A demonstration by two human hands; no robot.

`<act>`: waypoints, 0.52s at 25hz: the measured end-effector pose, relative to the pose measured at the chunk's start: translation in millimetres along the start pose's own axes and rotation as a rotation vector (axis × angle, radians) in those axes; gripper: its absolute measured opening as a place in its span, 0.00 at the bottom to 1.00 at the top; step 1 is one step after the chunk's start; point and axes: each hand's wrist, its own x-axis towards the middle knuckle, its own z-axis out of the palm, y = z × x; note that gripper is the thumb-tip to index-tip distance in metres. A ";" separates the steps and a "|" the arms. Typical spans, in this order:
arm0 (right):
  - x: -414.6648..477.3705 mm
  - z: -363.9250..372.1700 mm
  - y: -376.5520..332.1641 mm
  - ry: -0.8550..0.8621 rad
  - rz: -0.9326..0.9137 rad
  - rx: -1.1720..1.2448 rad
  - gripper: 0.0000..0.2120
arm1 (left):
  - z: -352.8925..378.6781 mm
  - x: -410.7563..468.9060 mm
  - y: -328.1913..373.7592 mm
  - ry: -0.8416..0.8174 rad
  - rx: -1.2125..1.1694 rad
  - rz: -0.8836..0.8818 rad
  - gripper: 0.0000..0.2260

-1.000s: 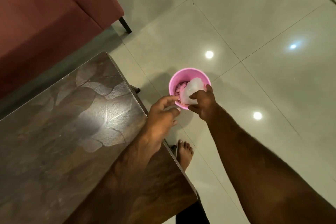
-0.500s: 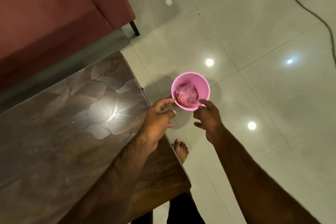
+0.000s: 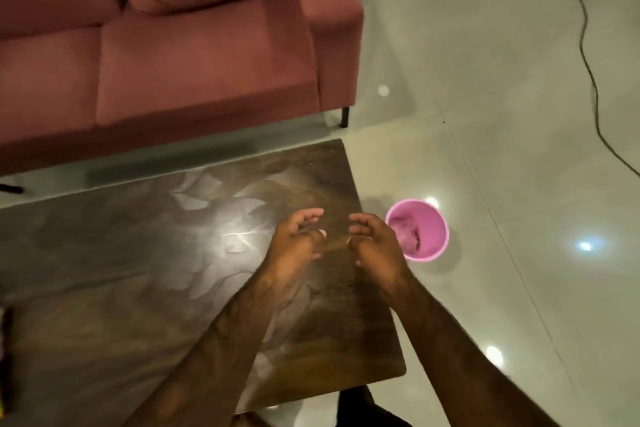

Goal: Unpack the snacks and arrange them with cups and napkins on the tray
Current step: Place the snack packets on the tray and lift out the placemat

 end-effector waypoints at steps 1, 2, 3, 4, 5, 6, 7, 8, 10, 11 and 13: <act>-7.8 18.2 -5.8 -0.021 -0.022 -0.047 0.21 | -21.3 -8.3 -1.3 0.022 -0.014 0.013 0.17; -19.0 41.1 -12.7 -0.042 -0.052 -0.104 0.21 | -48.3 -18.7 -4.2 0.046 -0.034 0.029 0.17; -31.2 65.0 -17.2 -0.063 -0.089 -0.161 0.21 | -76.1 -28.4 -8.9 0.066 -0.049 0.046 0.17; -43.3 89.5 -20.2 -0.086 -0.128 -0.224 0.22 | -104.0 -37.6 -15.0 0.088 -0.052 0.064 0.17; -55.1 114.2 -22.4 -0.110 -0.170 -0.279 0.24 | -131.4 -45.9 -22.1 0.111 -0.048 0.083 0.17; -68.9 140.8 -25.1 -0.133 -0.205 -0.326 0.25 | -160.1 -55.2 -30.1 0.138 -0.048 0.103 0.17; -83.6 169.2 -27.1 -0.157 -0.234 -0.358 0.27 | -190.0 -65.2 -39.0 0.170 -0.053 0.119 0.16; -96.1 192.7 -28.6 -0.179 -0.260 -0.380 0.27 | -215.2 -73.5 -47.0 0.198 -0.056 0.130 0.16; -120.5 243.3 -33.1 -0.220 -0.323 -0.421 0.28 | -267.8 -93.3 -63.5 0.245 -0.081 0.136 0.17; -133.1 271.6 -34.7 -0.241 -0.351 -0.444 0.28 | -296.0 -104.2 -72.3 0.268 -0.097 0.136 0.17; -154.5 326.9 -35.2 -0.290 -0.388 -0.498 0.28 | -349.1 -123.8 -90.6 0.334 -0.112 0.130 0.17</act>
